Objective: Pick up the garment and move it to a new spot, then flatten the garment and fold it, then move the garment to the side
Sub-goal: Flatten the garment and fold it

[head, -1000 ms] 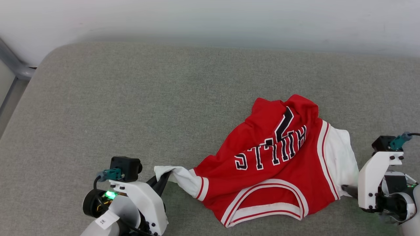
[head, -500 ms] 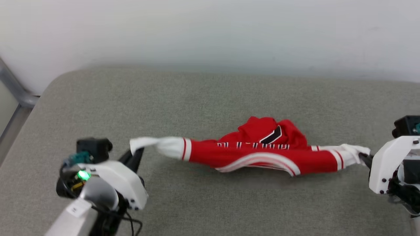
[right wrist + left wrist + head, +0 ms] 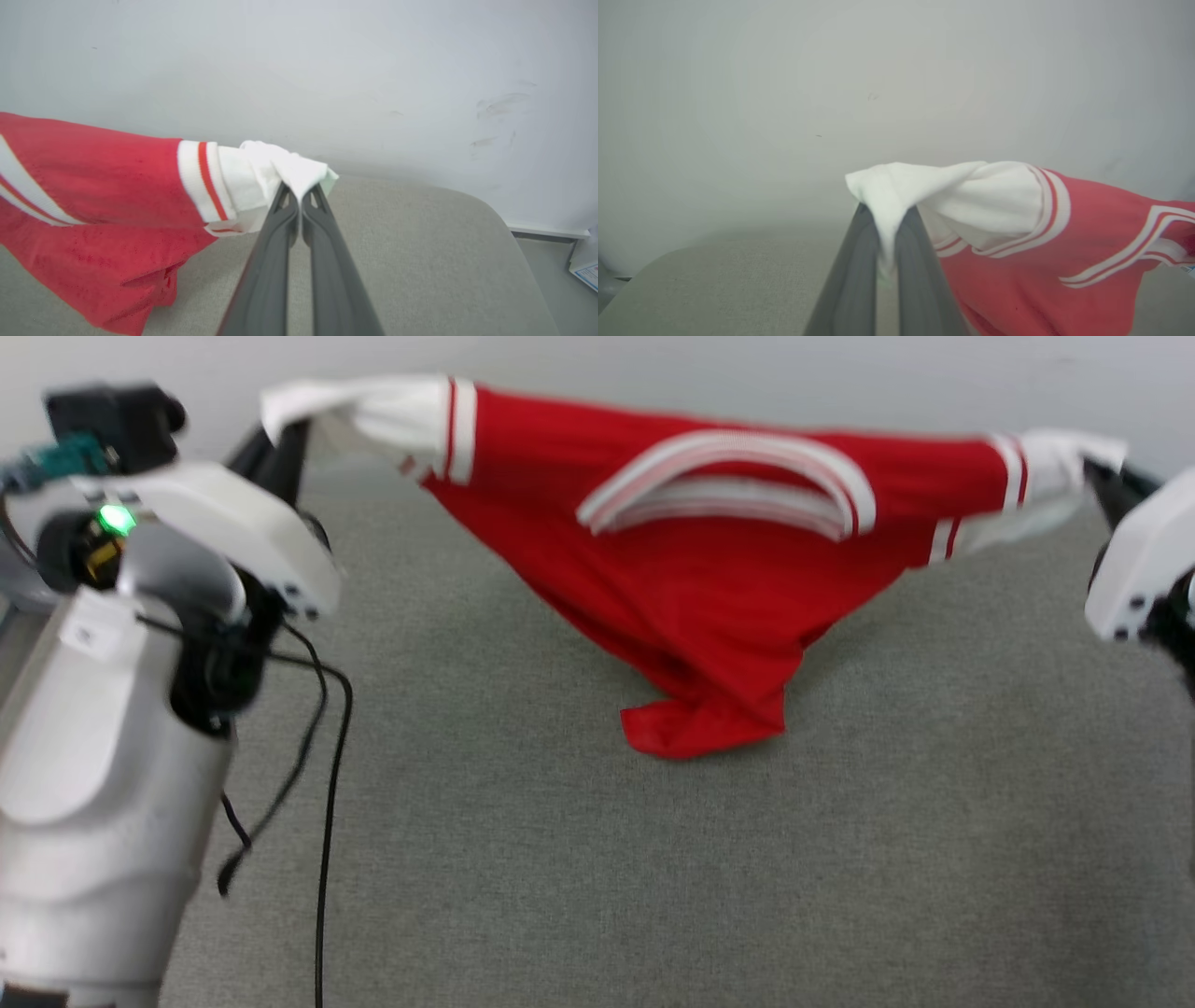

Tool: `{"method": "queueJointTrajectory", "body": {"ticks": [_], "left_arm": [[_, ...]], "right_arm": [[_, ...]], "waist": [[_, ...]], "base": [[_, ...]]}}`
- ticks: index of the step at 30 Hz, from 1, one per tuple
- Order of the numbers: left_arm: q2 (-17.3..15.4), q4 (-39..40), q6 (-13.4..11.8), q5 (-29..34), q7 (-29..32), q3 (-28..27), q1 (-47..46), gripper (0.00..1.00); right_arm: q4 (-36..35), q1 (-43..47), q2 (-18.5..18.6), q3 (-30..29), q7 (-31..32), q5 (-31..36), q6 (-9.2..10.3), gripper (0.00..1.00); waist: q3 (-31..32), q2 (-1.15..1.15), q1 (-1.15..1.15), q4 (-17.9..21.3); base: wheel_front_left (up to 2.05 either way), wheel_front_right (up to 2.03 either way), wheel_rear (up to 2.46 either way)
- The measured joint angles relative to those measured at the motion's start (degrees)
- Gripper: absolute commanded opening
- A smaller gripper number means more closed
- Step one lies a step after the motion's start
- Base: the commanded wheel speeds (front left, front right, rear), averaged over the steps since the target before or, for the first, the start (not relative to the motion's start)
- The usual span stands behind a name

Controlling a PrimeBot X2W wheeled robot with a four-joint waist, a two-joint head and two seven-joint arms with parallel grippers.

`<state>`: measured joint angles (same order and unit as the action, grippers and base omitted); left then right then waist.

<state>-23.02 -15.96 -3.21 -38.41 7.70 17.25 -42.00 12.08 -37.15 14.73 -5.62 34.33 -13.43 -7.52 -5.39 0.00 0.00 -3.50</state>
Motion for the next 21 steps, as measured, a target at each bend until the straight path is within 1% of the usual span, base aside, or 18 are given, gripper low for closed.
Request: {"method": "queueJointTrajectory", "body": {"ticks": [6, 10, 13, 15, 17, 21], "left_arm": [[0.01, -10.15, 2.66, 1.77, -3.22, -0.43, -13.73, 0.0], [-0.47, -15.3, 3.71, 3.41, -5.83, -0.63, -21.64, 0.0], [-1.8, -18.09, 4.37, 4.94, -7.79, -0.7, -28.13, 0.0], [-2.07, -20.06, 4.79, 5.56, -8.99, -0.75, -32.01, 0.0], [-2.23, -22.05, 5.24, 5.43, -9.68, -1.29, -34.95, 0.0], [-3.61, -24.91, 6.38, 5.54, -10.73, -1.58, -39.63, 0.0]], "right_arm": [[6.41, -13.6, -0.29, 0.71, -6.57, 3.15, -0.01, 0.0], [11.0, -22.29, -0.38, 1.54, -10.9, 5.05, -0.02, 0.0], [13.86, -29.08, -0.73, 1.97, -13.99, 6.21, -0.02, 0.0], [15.99, -33.43, -0.96, 2.35, -16.05, 7.09, -0.02, 0.0], [18.08, -37.11, -1.29, 2.85, -17.79, 7.76, -0.02, 0.0], [22.01, -43.8, -2.32, 3.72, -20.49, 8.46, -0.02, 0.0]], "waist": [[-4.19, 0.0, 0.0, 0.62], [-7.18, 0.0, 0.01, 1.11], [-9.5, 0.0, 0.01, 1.6], [-11.1, 0.0, 0.01, 1.93], [-12.67, 0.0, 0.01, 2.27], [-15.74, 0.0, 0.01, 2.99]], "base": [[0.0, 0.0, 0.0], [0.0, 0.0, 0.0], [0.0, 0.0, 0.0], [0.0, 0.0, 0.0], [0.0, 0.0, 0.0], [0.0, 0.0, 0.0]]}}
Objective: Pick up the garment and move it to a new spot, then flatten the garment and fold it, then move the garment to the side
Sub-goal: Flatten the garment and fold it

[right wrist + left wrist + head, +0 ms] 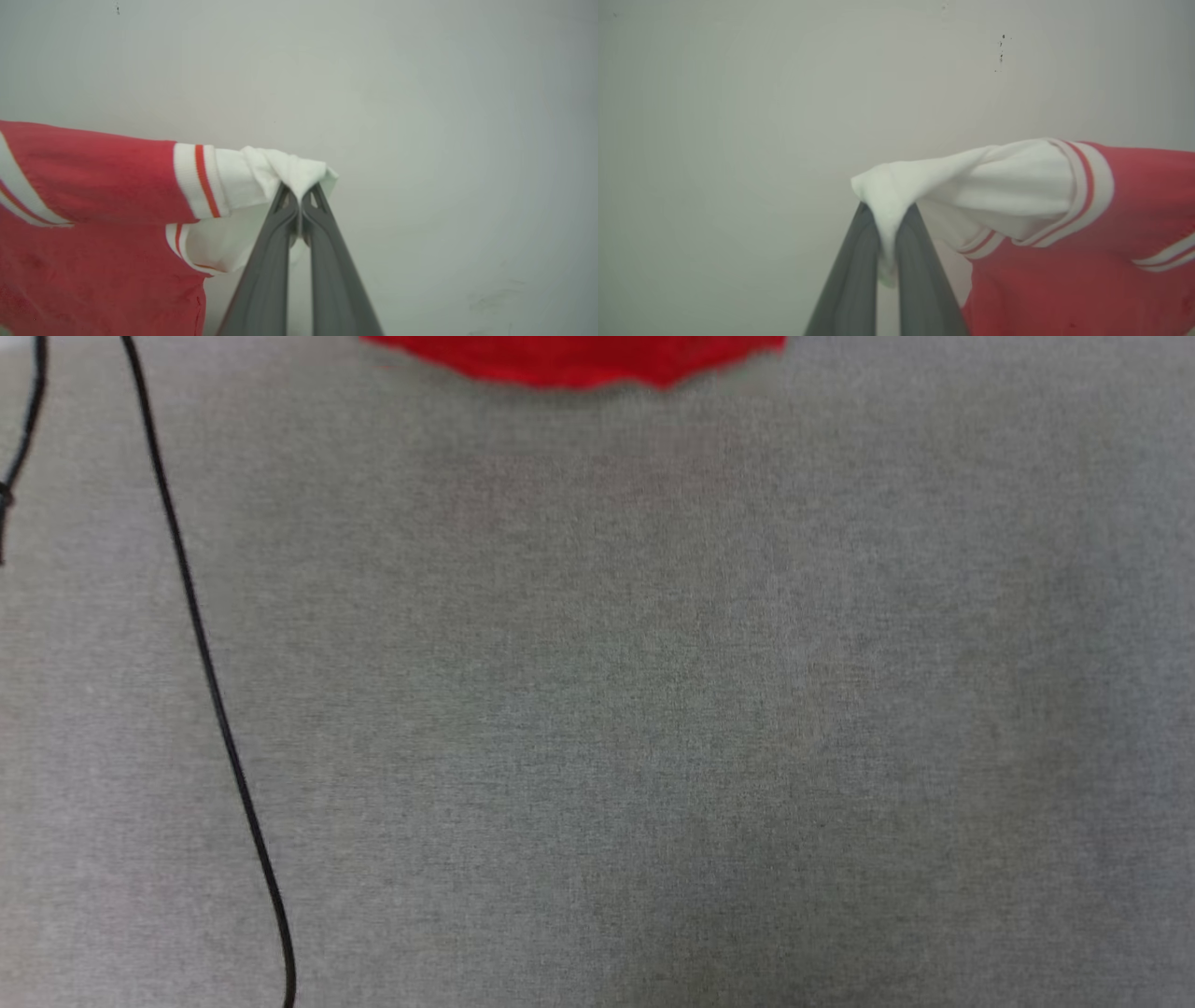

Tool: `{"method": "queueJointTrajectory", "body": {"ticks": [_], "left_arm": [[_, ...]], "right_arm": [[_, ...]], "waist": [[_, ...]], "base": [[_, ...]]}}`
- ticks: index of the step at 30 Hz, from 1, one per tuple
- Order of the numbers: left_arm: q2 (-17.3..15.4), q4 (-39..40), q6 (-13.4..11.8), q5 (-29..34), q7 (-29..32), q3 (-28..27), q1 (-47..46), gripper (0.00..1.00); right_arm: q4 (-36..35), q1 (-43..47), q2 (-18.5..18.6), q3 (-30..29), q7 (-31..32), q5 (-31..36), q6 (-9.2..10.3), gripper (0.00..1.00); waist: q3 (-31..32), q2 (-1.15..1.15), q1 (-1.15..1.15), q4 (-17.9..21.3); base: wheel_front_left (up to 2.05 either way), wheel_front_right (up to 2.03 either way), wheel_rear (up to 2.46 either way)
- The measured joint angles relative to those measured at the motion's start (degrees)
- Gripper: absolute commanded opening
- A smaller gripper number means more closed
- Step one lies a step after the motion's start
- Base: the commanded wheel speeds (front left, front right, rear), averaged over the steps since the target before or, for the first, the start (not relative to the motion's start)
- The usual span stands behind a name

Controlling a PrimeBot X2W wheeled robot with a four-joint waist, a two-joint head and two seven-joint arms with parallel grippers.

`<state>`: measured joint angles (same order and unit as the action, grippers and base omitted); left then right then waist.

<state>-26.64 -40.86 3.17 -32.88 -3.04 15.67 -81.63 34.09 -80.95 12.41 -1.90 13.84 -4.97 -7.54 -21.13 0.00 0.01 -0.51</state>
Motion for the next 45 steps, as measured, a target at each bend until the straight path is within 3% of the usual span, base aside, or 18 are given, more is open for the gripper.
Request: {"method": "queueJointTrajectory", "body": {"ticks": [7, 16, 21, 27, 36, 45], "left_arm": [[0.02, -5.73, 1.53, -0.2, -2.26, 0.27, -3.66, 0.0], [2.0, -15.25, 3.88, -3.89, -3.71, 0.89, -2.38, 0.0], [4.15, -19.33, 4.24, -6.99, -3.96, 1.72, 1.73, 0.0], [5.94, -18.92, 4.26, -11.66, -3.15, 5.03, 10.2, 0.0], [5.34, -14.01, 4.34, -17.89, -7.47, 8.8, 27.33, 0.0], [3.28, -8.45, 3.54, -19.35, -9.75, 9.68, 43.01, 0.0]], "right_arm": [[7.08, -5.78, -1.3, 2.09, -4.02, 0.41, 0.0, 0.0], [17.07, -6.24, -4.38, 2.92, -8.96, -2.19, 0.01, 0.0], [22.59, -2.94, -5.45, 3.15, -11.49, -4.43, 0.01, 0.0], [26.62, 5.71, -5.3, 5.26, -14.28, -7.92, 0.02, 0.0], [24.83, 24.38, -2.68, 10.88, -17.44, -15.91, 0.01, 0.0], [12.61, 44.26, 0.9, 14.56, -17.25, -22.27, 0.0, 0.0]], "waist": [[-5.43, 0.0, 0.0, 0.92], [-10.0, 0.0, 0.0, 1.25], [-10.77, 0.0, 0.0, 0.96], [-9.01, 0.0, 0.0, 0.29], [-0.62, 0.0, -0.02, -0.76], [10.01, 0.0, -0.03, -1.47]], "base": [[0.0, 0.0, 0.0], [0.0, 0.0, 0.0], [0.0, 0.0, 0.0], [0.0, 0.0, 0.0], [0.0, 0.0, 0.0], [0.0, 0.0, 0.0]]}}
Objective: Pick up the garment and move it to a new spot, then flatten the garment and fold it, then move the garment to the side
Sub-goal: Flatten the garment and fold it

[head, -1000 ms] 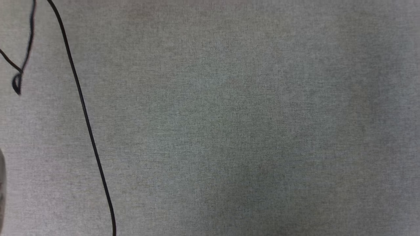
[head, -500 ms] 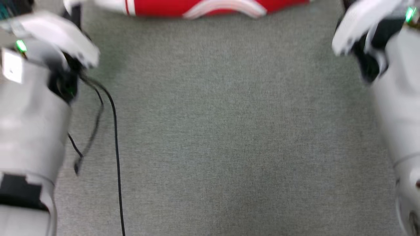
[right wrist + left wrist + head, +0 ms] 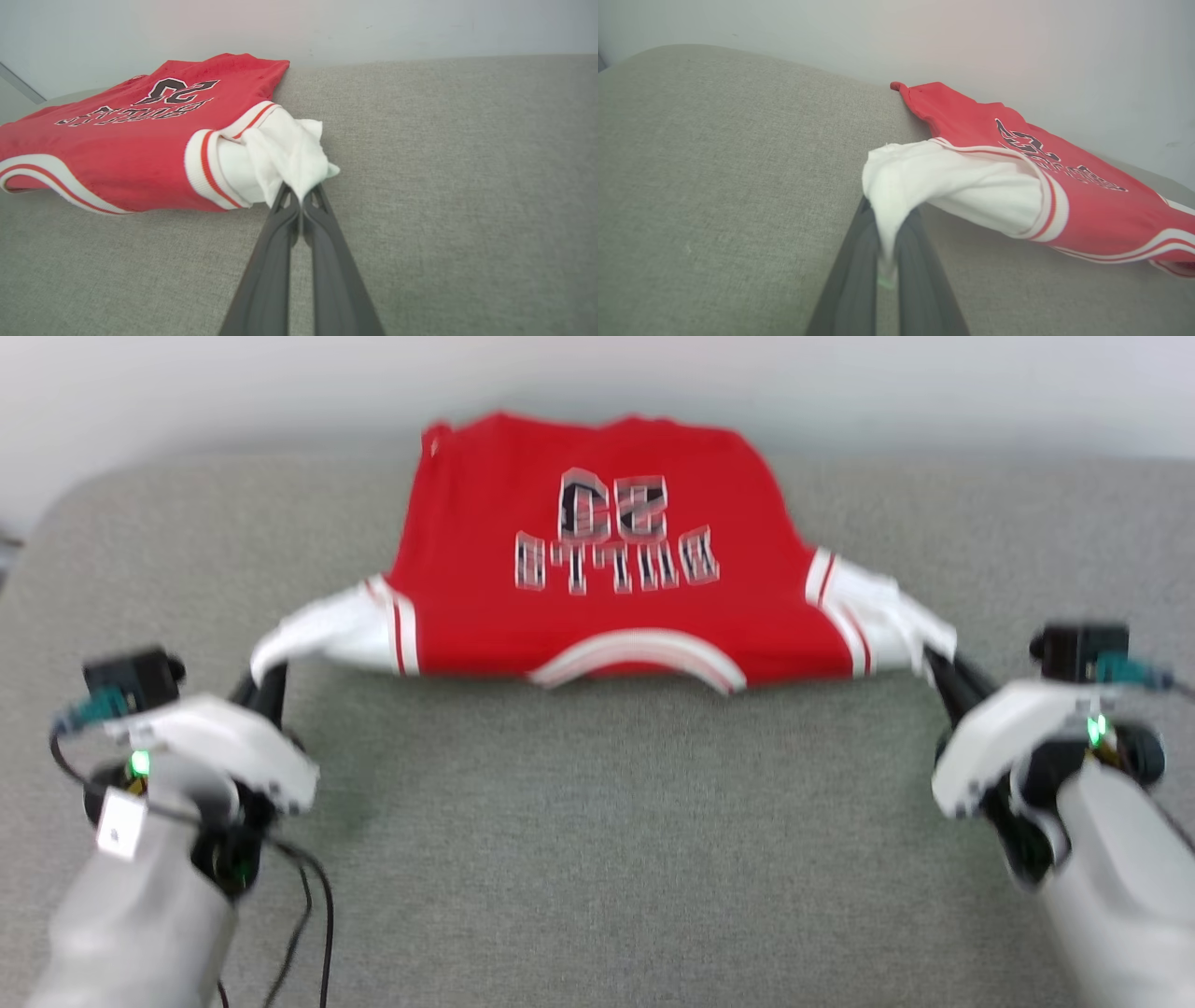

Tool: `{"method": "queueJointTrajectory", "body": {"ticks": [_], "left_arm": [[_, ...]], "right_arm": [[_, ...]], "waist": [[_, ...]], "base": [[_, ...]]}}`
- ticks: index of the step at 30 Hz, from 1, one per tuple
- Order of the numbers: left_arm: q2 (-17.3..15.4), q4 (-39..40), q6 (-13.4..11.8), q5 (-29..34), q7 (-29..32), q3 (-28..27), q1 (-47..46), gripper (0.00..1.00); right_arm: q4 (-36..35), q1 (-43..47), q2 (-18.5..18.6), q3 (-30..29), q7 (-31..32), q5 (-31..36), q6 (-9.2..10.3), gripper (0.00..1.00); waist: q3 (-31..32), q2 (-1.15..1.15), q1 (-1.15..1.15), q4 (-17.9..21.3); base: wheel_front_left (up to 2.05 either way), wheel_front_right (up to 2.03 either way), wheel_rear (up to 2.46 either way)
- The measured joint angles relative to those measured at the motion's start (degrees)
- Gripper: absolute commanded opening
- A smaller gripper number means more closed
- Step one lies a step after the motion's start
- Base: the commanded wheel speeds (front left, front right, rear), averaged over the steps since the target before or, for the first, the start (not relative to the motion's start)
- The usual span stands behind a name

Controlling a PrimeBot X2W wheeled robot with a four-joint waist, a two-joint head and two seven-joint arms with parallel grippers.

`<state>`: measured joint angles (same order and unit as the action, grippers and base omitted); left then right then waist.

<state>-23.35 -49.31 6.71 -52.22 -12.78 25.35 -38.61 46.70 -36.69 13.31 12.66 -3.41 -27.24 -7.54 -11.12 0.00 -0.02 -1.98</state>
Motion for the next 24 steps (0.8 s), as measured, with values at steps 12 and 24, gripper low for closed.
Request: {"method": "queueJointTrajectory", "body": {"ticks": [12, 24], "left_arm": [[-3.37, 19.63, -9.7, -2.54, 4.24, 0.58, 25.4, 0.0], [-8.62, 44.18, -22.67, -4.45, 7.11, -0.62, 46.66, 0.0]], "right_arm": [[-23.54, 32.03, -0.05, -9.98, 9.87, 1.04, -0.01, 0.0], [-44.93, 56.36, -9.09, -19.95, 25.75, 9.22, -0.01, 0.0]], "waist": [[10.4, 0.0, 0.0, -0.31], [13.11, 0.0, 0.01, 0.16]], "base": [[0.0, 0.0, 0.0], [0.0, 0.0, 0.0]]}}
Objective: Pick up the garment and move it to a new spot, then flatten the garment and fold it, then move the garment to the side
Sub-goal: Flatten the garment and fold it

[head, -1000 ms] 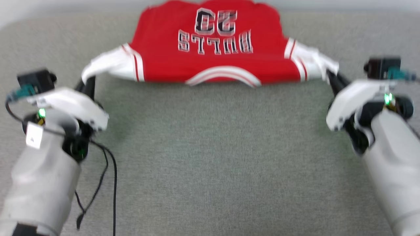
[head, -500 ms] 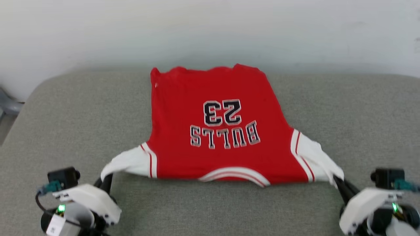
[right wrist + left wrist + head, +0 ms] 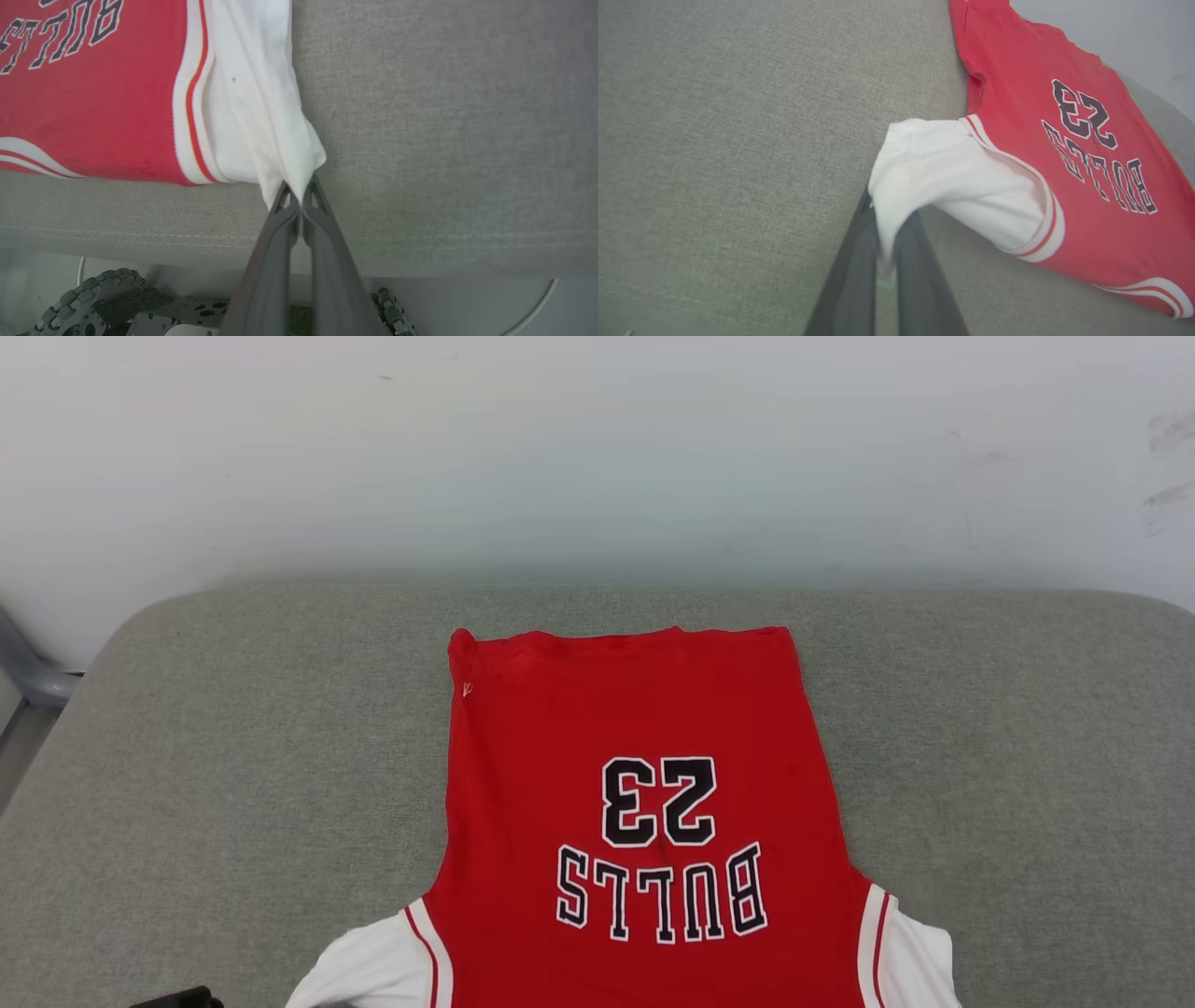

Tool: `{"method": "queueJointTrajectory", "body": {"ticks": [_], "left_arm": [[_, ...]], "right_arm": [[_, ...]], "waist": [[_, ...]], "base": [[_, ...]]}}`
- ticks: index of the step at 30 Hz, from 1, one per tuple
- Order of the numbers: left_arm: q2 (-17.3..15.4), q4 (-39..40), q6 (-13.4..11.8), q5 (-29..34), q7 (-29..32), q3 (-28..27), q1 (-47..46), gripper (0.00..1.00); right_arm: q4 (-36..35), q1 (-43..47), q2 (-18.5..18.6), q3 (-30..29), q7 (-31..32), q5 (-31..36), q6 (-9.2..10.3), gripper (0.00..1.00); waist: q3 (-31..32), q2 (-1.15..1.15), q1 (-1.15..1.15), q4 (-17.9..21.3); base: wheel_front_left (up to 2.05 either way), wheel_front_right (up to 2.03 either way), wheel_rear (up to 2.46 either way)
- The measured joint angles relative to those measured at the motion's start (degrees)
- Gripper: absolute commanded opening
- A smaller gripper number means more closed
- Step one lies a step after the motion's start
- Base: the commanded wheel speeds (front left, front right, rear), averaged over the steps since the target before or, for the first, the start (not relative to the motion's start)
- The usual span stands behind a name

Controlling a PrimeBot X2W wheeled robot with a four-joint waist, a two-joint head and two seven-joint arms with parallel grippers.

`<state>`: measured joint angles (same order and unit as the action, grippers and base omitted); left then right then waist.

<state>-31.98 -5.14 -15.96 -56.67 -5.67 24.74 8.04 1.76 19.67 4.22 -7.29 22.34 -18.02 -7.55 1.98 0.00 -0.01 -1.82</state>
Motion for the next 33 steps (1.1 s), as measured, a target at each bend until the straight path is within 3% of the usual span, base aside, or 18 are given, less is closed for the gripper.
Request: {"method": "queueJointTrajectory", "body": {"ticks": [4, 6, 7, 8, 15, 22, 27, 33], "left_arm": [[-0.86, 4.5, -2.66, 0.44, 0.47, 0.35, 3.6, 0.0], [-1.14, 6.19, -3.33, 0.92, 0.55, 0.67, 4.11, 0.0], [-1.16, 6.89, -3.6, 1.09, 0.6, 0.9, 4.14, 0.0], [-1.2, 7.42, -3.74, 1.49, 0.83, 1.26, 4.13, 0.0], [-0.6, 9.72, -3.74, 3.83, 0.98, 2.98, 1.17, 0.0], [0.49, 11.69, -2.69, 6.59, -0.09, 3.99, -5.01, 0.0], [2.14, 12.54, -1.33, 8.48, -1.14, 4.87, -9.68, 0.0], [4.47, 11.88, 1.0, 9.66, -2.23, 6.41, -14.77, 0.0]], "right_arm": [[-1.19, 2.89, -0.71, -0.03, 2.7, 0.27, 0.01, 0.0], [-1.71, 2.86, -0.91, 0.25, 2.53, -0.1, 0.01, 0.42], [-1.92, 2.59, -1.0, 0.3, 1.98, -0.46, 0.02, 0.96], [-2.2, 2.17, -1.04, 0.18, 0.99, -0.3, 0.02, 1.0], [-1.86, -8.82, -1.2, -2.92, -10.56, -0.08, 0.04, 1.0], [7.72, -28.43, 0.18, -1.76, -17.35, 2.58, 0.05, 1.0], [19.07, -43.69, 4.47, -1.05, -14.54, 2.35, 0.05, 1.0], [32.42, -59.9, 9.6, 0.7, -0.3, 1.27, 0.05, 1.0]], "waist": [[0.04, 0.0, 0.0, -0.11], [-0.04, 0.0, 0.0, -0.24], [-0.11, 0.0, 0.0, -0.29], [-0.2, 0.0, 0.0, -0.37], [-1.72, 0.0, 0.02, -1.74], [-6.74, 0.0, 0.02, -3.95], [-11.21, 0.0, 0.03, -6.43], [-16.59, 0.0, 0.03, -10.16]], "base": [[0.0, 0.0, 0.0], [0.0, 0.0, 0.0], [0.0, 0.0, 0.0], [0.0, 0.0, 0.0], [0.0, 0.0, 0.0], [0.0, 0.0, 0.0], [0.0, 0.0, 0.0], [0.0, 0.0, 0.0]]}}
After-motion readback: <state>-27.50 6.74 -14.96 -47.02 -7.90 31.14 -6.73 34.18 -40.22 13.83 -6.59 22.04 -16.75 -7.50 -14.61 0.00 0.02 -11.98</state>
